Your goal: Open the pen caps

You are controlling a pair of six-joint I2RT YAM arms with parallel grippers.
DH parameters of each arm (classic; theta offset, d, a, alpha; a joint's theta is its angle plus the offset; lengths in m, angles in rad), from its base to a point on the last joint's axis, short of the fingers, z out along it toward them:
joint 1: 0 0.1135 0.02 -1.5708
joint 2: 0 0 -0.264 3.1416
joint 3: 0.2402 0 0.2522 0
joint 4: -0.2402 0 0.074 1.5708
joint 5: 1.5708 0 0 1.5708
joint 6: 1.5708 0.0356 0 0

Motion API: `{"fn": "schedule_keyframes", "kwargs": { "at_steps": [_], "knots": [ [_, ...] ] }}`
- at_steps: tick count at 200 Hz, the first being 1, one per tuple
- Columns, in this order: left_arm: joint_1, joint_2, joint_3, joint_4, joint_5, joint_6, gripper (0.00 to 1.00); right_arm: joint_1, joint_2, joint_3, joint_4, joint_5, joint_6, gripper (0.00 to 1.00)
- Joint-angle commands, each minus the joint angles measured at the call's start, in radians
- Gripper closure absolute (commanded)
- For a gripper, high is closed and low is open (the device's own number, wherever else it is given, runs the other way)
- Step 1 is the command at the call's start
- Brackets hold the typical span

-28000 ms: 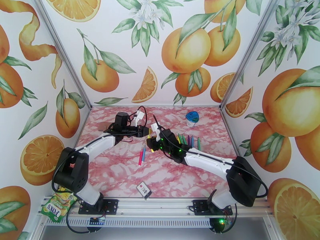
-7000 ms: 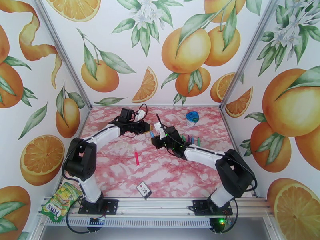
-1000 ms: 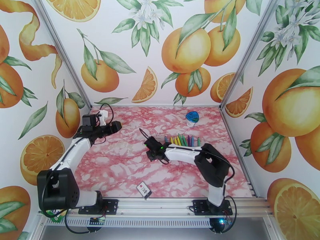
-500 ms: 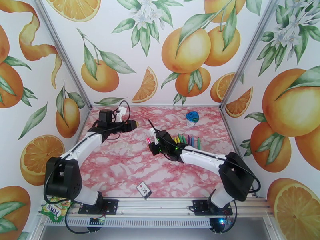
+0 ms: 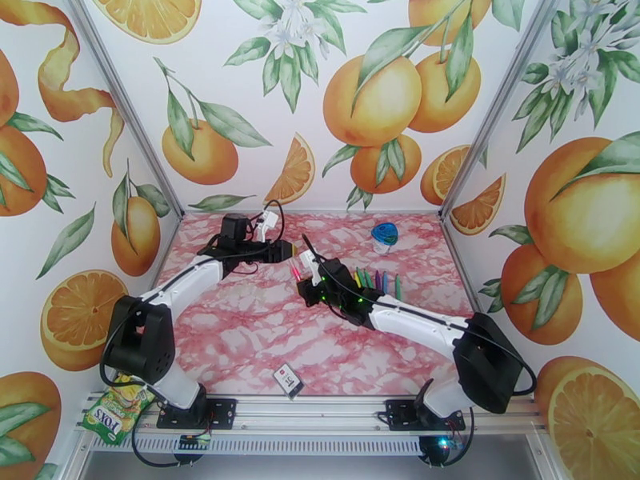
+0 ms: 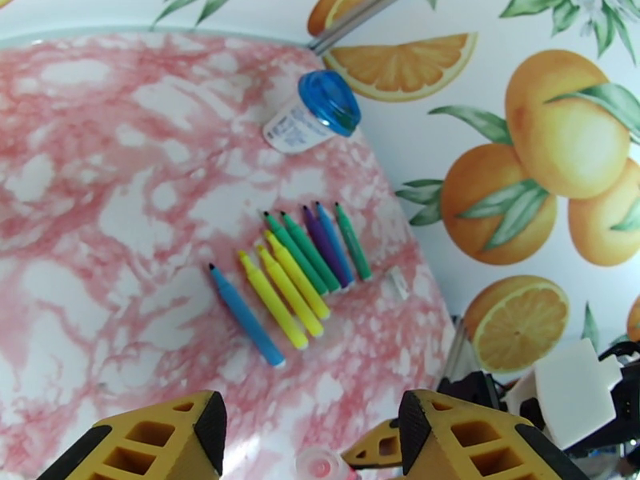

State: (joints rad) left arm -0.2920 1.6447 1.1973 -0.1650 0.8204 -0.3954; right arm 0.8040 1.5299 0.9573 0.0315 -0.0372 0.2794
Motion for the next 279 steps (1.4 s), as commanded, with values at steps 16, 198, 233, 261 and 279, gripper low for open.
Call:
{"fn": "schedule_keyframes", "kwargs": {
  "at_steps": [16,198,233,261,279],
  "knots": [
    [-0.023,0.014,0.045,-0.038,0.026,0.039,0.44,0.0,-0.022,0.015,0.038,0.032,-0.008,0.95],
    [-0.059,0.025,0.045,-0.065,0.019,0.049,0.83,-0.002,-0.008,0.032,0.033,0.072,-0.009,0.94],
    [-0.061,0.024,0.047,-0.066,0.038,0.046,0.89,-0.003,0.013,0.037,0.037,0.076,-0.009,0.69],
    [-0.069,0.02,0.05,-0.075,0.052,0.054,0.91,-0.006,0.043,0.05,0.051,0.057,-0.006,0.65],
    [-0.072,0.015,0.05,-0.08,0.06,0.058,0.91,-0.009,0.063,0.062,0.059,0.044,-0.005,0.65]
  ]
}}
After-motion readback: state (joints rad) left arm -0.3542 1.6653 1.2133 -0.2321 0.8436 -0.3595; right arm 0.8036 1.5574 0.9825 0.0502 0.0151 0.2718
